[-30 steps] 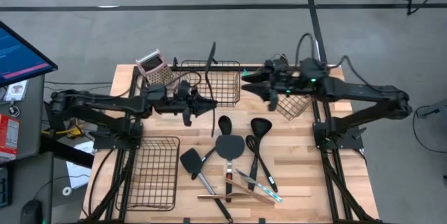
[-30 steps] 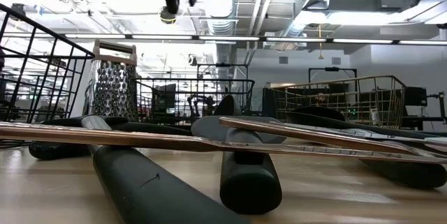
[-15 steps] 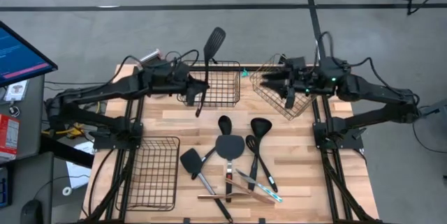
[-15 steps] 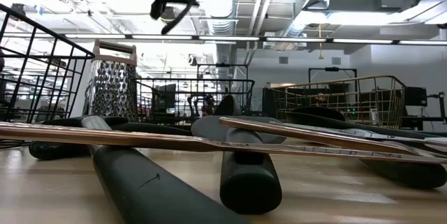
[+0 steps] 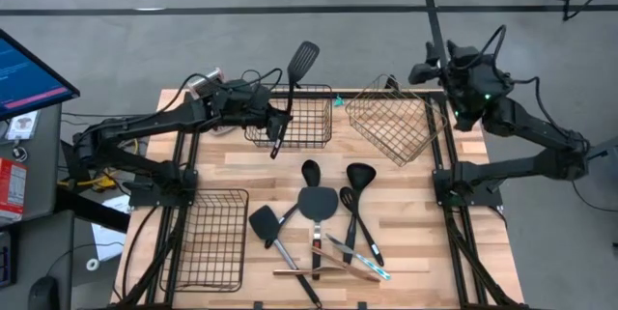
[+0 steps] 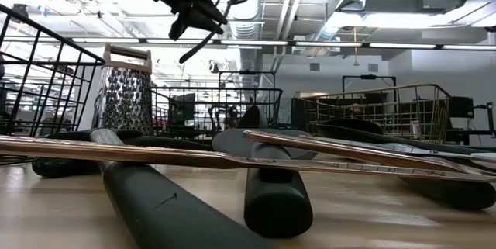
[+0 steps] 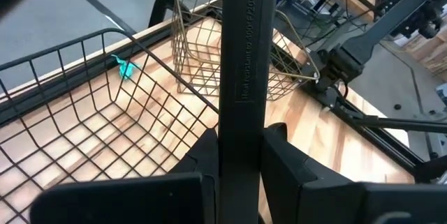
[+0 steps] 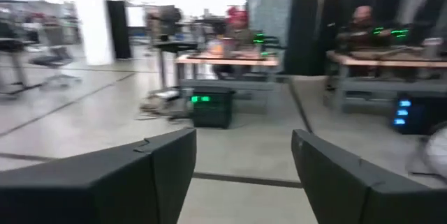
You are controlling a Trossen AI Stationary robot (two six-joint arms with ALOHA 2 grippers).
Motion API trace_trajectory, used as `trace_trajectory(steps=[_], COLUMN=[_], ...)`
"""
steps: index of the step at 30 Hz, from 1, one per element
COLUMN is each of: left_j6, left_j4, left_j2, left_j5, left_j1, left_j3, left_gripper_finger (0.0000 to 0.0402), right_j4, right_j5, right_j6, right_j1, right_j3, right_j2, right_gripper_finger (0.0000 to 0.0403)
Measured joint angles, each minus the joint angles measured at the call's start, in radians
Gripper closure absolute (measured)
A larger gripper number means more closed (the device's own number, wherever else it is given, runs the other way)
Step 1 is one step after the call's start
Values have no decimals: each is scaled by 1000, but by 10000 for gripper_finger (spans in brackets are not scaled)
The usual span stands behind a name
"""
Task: Pick & Place Kitchen Items
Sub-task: Put the black slotted spatula into the top left wire basket
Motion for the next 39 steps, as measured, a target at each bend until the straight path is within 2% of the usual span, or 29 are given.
trace_trajectory(steps=[6,9,14,17,23,27,33,39], left_j6=[-41,-200,-399,-509,-700,-782,-798,-846], left_j4=[-50,-62,-77,-89,-93,-98,-98,-92], left_j2=[0,1,1,1,13,49,129,152], left_j5=[21,148,503,620,734,741,755,853], left_j1=[62,107,153,158,188,252,324,317], left_j3=[0,0,0,0,-13,-39,-44,-44], left_gripper_finger=[352,352,351,351,351,350,350,340], right_j4=[-35,-106,-186,-190,-204,-227,-240,-242], right_j5=[-31,-48,-59,-72,-82,-82,-82,-82], right_j6=[47,108,167,167,167,167,166,158], right_j1=[-42,-47,-47,-45,-45,-45,-45,-45], right_j3=[0,0,0,0,0,0,0,0], right_j2=[4,9,11,11,11,11,11,11], right_gripper_finger=[159,162,163,163,163,163,163,162])
